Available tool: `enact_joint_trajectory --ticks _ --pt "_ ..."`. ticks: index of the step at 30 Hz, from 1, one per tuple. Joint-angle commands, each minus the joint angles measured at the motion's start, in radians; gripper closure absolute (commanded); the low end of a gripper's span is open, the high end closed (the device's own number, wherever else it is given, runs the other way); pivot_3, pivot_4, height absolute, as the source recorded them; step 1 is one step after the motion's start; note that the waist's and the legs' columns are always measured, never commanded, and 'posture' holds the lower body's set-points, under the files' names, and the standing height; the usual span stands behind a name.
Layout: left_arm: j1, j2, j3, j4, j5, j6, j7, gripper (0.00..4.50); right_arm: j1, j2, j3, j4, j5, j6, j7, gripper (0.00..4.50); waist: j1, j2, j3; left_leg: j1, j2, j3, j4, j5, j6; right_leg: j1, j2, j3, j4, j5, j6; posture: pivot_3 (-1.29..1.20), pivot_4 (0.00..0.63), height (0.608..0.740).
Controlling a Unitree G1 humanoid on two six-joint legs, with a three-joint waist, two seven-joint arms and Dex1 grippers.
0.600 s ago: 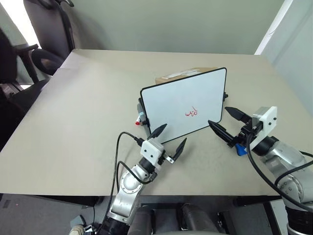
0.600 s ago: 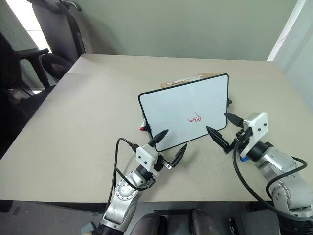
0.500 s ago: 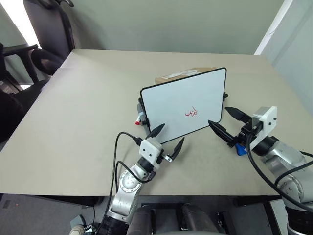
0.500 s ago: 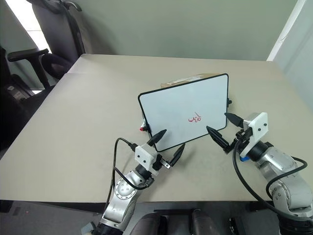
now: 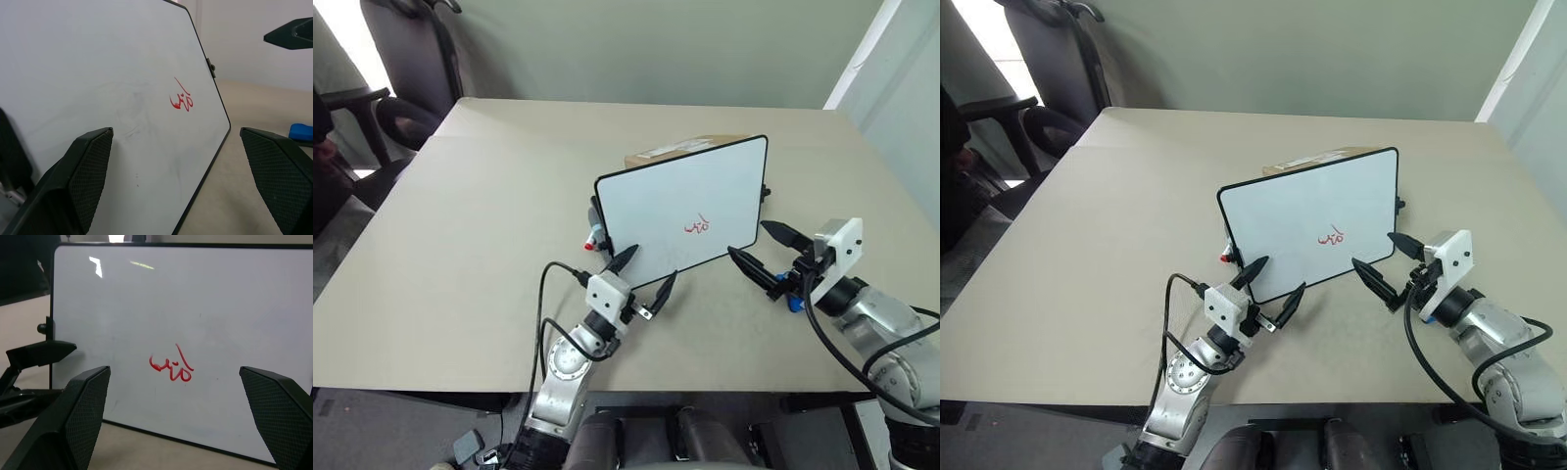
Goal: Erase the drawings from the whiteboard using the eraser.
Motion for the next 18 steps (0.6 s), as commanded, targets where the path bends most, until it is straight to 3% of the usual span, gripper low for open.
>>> enact_joint_trajectory --ticks 1,18 --pt "-0.002 -0.008 -0.003 -0.041 -0.009 -0.007 0.000 0.00 -0.008 -0.026 -0.021 -0.030 0.005 0.045 -0.026 0.03 0.000 0.000 0.000 0.000 0.000 0.000 0.000 0.000 0.000 0.000 0.000 0.000 0.000 0.000 0.000 0.00 0.150 0.740" --pt "0.014 0.006 -0.007 -0.060 -0.016 0.003 -0.016 0.00 -0.073 -0.102 -0.031 0.017 0.015 0.516 -0.187 0.03 0.000 0.000 0.000 0.000 0.000 0.000 0.000 0.000 0.000 -0.001 0.000 0.000 0.001 -0.001 0.004 0.00 0.150 0.740"
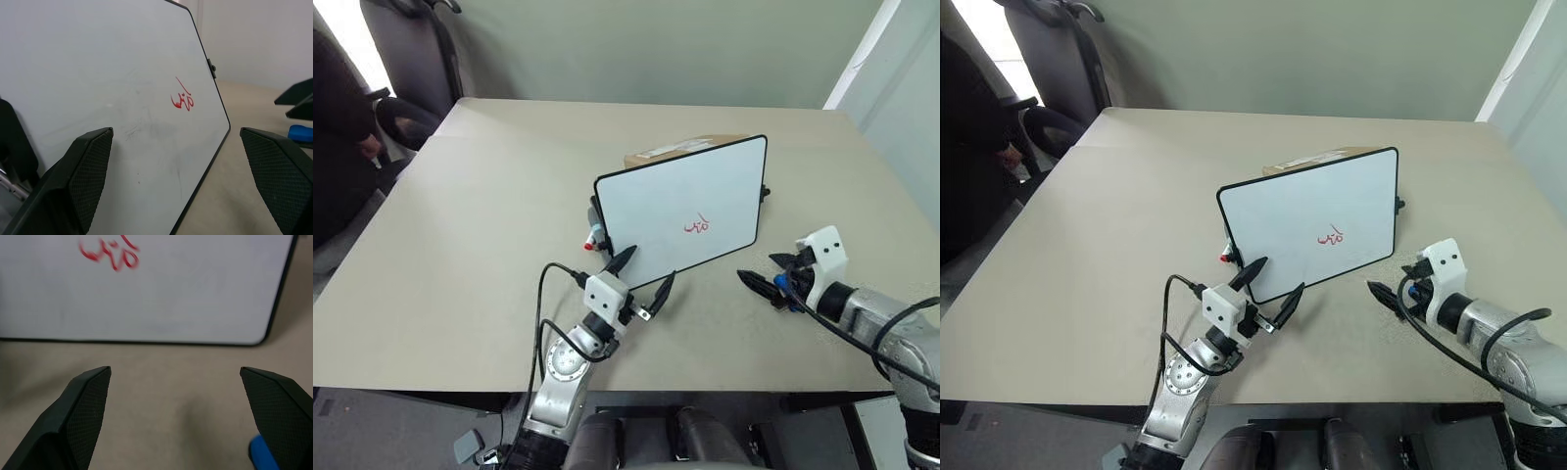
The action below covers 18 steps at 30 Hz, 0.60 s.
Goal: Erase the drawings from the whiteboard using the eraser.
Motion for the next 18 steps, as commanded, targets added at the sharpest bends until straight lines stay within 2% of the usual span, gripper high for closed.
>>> enact_joint_trajectory --ticks 1,18 --pt "0.008 0.000 -0.016 -0.054 -0.004 0.000 -0.012 0.00 -0.009 -0.015 -0.032 -0.006 0.000 0.056 -0.030 0.03 0.000 0.000 0.000 0.000 0.000 0.000 0.000 0.000 0.000 0.000 0.000 0.000 0.000 0.000 0.000 0.00 0.150 0.740" --pt "0.024 0.001 -0.028 -0.078 0.000 0.014 -0.015 0.00 0.004 -0.009 -0.105 -0.002 -0.027 0.137 -0.102 0.03 0.000 0.000 0.000 0.000 0.000 0.000 0.000 -0.001 0.001 0.000 0.000 0.000 0.000 0.000 0.002 0.00 0.150 0.740"
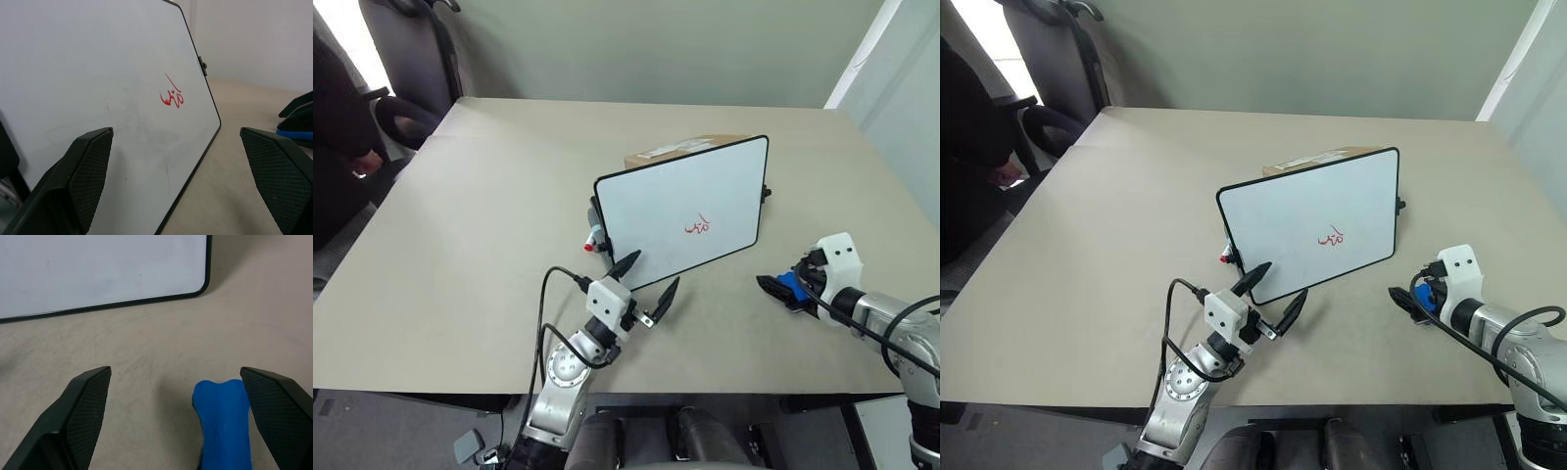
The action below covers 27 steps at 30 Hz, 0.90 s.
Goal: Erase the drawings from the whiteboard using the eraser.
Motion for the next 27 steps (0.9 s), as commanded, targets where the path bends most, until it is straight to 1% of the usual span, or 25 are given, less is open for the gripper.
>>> enact_joint_trajectory --ticks 1,9,19,22,27 --pt "-0.006 -0.001 -0.009 -0.043 0.001 -0.005 -0.004 0.00 0.009 -0.010 -0.044 -0.020 -0.018 0.016 -0.027 0.03 0.000 0.000 0.000 0.000 0.000 0.000 0.000 0.000 0.000 0.000 0.000 0.000 0.000 0.000 0.000 0.00 0.150 0.740" --pt "-0.013 -0.007 -0.017 -0.036 0.008 -0.012 -0.002 0.00 0.020 -0.024 -0.045 0.017 -0.052 0.065 -0.046 0.03 0.000 0.000 0.000 0.000 0.000 0.000 0.000 -0.001 0.000 0.000 0.000 0.000 0.000 0.000 0.000 0.00 0.150 0.740" --pt "-0.024 -0.011 -0.020 -0.024 0.015 -0.012 0.002 0.00 0.009 -0.021 -0.036 0.031 -0.071 0.062 -0.039 0.03 0.000 0.000 0.000 0.000 0.000 0.000 0.000 -0.001 0.000 0.000 0.000 0.000 0.000 0.000 0.001 0.00 0.150 0.740" --pt "-0.029 -0.013 -0.021 -0.017 0.018 -0.013 0.003 0.00 0.010 -0.032 -0.021 0.048 -0.089 0.061 -0.038 0.64 0.000 0.000 0.000 0.000 0.000 0.000 0.000 -0.001 0.000 0.000 0.000 0.000 0.000 0.000 0.001 0.00 0.150 0.740" --pt "-0.038 -0.019 -0.023 -0.005 0.021 -0.017 0.004 0.00 0.008 -0.038 -0.011 0.061 -0.102 0.051 -0.021 2.40 0.000 0.000 0.000 0.000 0.000 0.000 0.000 -0.001 0.000 0.000 0.000 0.000 0.000 0.000 0.001 0.00 0.150 0.740"
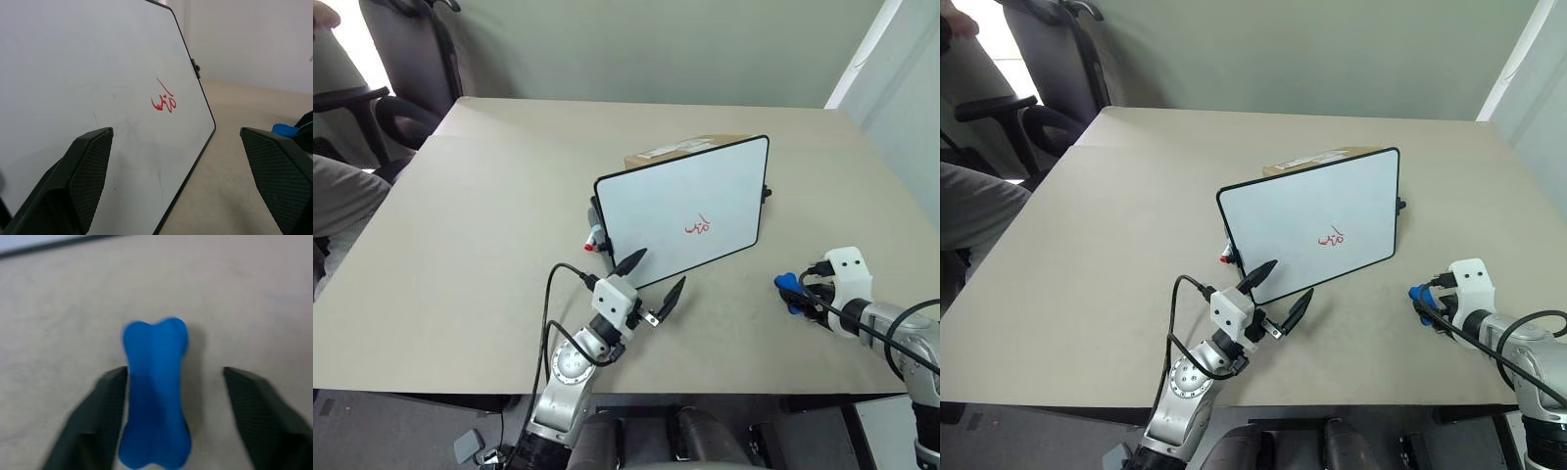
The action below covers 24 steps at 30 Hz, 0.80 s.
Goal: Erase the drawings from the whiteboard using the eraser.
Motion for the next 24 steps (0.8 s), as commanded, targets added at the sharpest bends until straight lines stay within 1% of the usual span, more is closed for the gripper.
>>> enact_joint_trajectory --ticks 1,4,5,9,13,18,24 --pt "-0.016 -0.011 -0.005 -0.006 0.003 -0.018 0.003 0.00 -0.011 -0.020 -0.009 -0.013 -0.013 -0.010 0.012 2.80 0.000 0.000 0.000 0.000 0.000 0.000 0.000 0.000 0.000 0.000 0.000 0.000 0.000 0.000 0.000 0.00 0.150 0.740" --pt "-0.021 -0.013 -0.006 0.000 0.005 -0.019 0.003 0.00 -0.003 -0.034 -0.002 -0.033 -0.013 -0.027 0.033 3.85 0.001 0.000 0.000 0.000 0.000 0.000 0.000 0.000 0.000 0.000 0.000 0.000 0.000 0.000 0.000 0.00 0.150 0.740" --pt "-0.021 -0.014 -0.007 0.002 0.005 -0.020 0.002 0.00 0.007 -0.041 0.001 -0.052 -0.013 -0.046 0.047 4.02 0.001 0.000 0.000 0.000 0.000 0.000 0.000 0.000 0.000 0.000 0.000 0.000 -0.001 0.000 0.000 0.00 0.150 0.740" --pt "-0.023 -0.018 -0.011 0.008 0.006 -0.024 0.001 0.00 0.013 -0.034 -0.020 -0.124 0.018 -0.093 0.088 4.02 0.001 0.000 0.000 0.000 0.000 0.000 0.000 -0.001 0.000 0.000 0.000 0.000 0.000 0.000 0.000 0.00 0.150 0.740" --pt "-0.020 -0.020 -0.011 0.008 0.008 -0.027 0.002 0.00 -0.038 0.010 -0.021 -0.196 0.069 -0.112 0.097 4.02 0.000 0.000 0.000 0.000 0.000 0.001 0.000 -0.001 0.000 -0.001 0.000 0.000 0.000 0.000 0.000 0.00 0.150 0.740" --pt "-0.015 -0.018 -0.009 0.003 0.005 -0.025 -0.001 0.00 -0.142 0.069 0.074 -0.196 0.054 -0.118 0.066 4.02 -0.002 0.000 0.000 0.000 0.000 0.001 0.001 -0.001 0.000 -0.001 0.000 0.000 0.000 0.000 0.000 0.00 0.150 0.740" --pt "0.001 -0.012 -0.009 -0.023 0.000 -0.021 -0.004 0.00 -0.257 0.123 0.178 -0.124 0.007 -0.147 0.053 4.02 0.000 0.000 0.000 0.000 0.000 0.001 0.001 0.000 0.000 -0.003 0.000 0.000 0.001 0.002 0.002 0.00 0.150 0.740"
